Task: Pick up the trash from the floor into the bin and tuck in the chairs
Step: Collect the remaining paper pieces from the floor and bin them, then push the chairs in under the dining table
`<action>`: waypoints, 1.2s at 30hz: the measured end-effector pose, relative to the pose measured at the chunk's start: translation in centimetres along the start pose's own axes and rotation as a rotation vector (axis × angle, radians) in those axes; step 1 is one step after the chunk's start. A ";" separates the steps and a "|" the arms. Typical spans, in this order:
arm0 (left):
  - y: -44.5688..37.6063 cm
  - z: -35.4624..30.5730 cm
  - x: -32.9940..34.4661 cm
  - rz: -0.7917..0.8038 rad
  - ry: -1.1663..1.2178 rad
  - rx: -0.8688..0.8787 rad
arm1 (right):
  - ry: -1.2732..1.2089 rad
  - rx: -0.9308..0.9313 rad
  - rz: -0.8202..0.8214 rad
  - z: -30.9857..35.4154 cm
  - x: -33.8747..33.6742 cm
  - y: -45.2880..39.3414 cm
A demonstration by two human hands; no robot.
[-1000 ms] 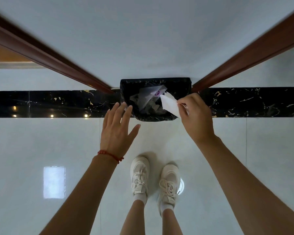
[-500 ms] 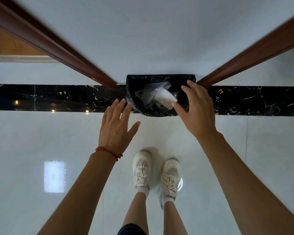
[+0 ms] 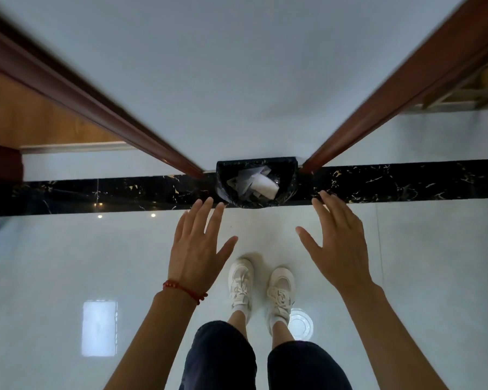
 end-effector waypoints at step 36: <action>23.7 -31.7 -15.2 0.084 -0.183 1.064 | 0.097 1.039 -0.576 1.5 -26.3 47.4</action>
Point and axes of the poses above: each hand's wrist, its own y-axis away from the middle knuckle, its own x-axis out of the palm, z = x × y, the point moved 9 cm from there along -y, towards the middle knuckle, and after that the axes turned 8 degrees about -x, right-handed, at the moved point
